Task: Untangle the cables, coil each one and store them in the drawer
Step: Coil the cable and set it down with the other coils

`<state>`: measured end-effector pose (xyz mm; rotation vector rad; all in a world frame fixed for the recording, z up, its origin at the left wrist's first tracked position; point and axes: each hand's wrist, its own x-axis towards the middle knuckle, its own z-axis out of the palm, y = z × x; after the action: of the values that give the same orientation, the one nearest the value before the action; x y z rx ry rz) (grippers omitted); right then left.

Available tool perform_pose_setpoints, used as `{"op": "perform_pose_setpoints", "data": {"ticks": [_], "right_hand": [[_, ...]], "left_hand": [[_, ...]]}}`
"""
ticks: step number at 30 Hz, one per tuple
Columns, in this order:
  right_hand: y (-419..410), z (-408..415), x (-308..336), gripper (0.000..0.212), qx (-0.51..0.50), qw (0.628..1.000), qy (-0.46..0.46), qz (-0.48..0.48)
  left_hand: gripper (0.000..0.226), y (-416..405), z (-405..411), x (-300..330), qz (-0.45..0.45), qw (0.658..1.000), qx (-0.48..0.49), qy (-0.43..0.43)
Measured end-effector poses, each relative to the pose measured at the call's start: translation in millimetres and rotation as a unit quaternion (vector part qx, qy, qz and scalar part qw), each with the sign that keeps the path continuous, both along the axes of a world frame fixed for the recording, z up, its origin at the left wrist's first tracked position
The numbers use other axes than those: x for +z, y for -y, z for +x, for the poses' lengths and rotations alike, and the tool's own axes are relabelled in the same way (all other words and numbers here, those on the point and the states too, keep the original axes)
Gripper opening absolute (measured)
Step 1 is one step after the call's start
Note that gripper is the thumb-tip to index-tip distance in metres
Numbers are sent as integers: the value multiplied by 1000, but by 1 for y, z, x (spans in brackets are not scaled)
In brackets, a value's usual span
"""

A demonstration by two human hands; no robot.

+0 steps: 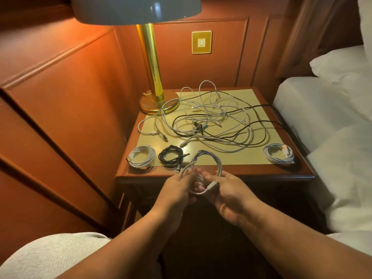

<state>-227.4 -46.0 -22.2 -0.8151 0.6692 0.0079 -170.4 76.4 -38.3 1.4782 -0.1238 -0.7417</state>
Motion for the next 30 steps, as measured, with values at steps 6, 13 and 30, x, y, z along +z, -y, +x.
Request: {"op": "perform_pose_setpoints", "data": {"ticks": [6, 13, 30], "right_hand": [[4, 0, -4, 25, 109, 991, 1, -75], [21, 2, 14, 37, 193, 934, 39, -297], [27, 10, 10, 22, 79, 988, 17, -131]], "left_hand": [[30, -5, 8, 4, -76, 997, -20, 2], [32, -10, 20, 10, -35, 997, -70, -19], [27, -14, 24, 18, -56, 997, -42, -26]]}}
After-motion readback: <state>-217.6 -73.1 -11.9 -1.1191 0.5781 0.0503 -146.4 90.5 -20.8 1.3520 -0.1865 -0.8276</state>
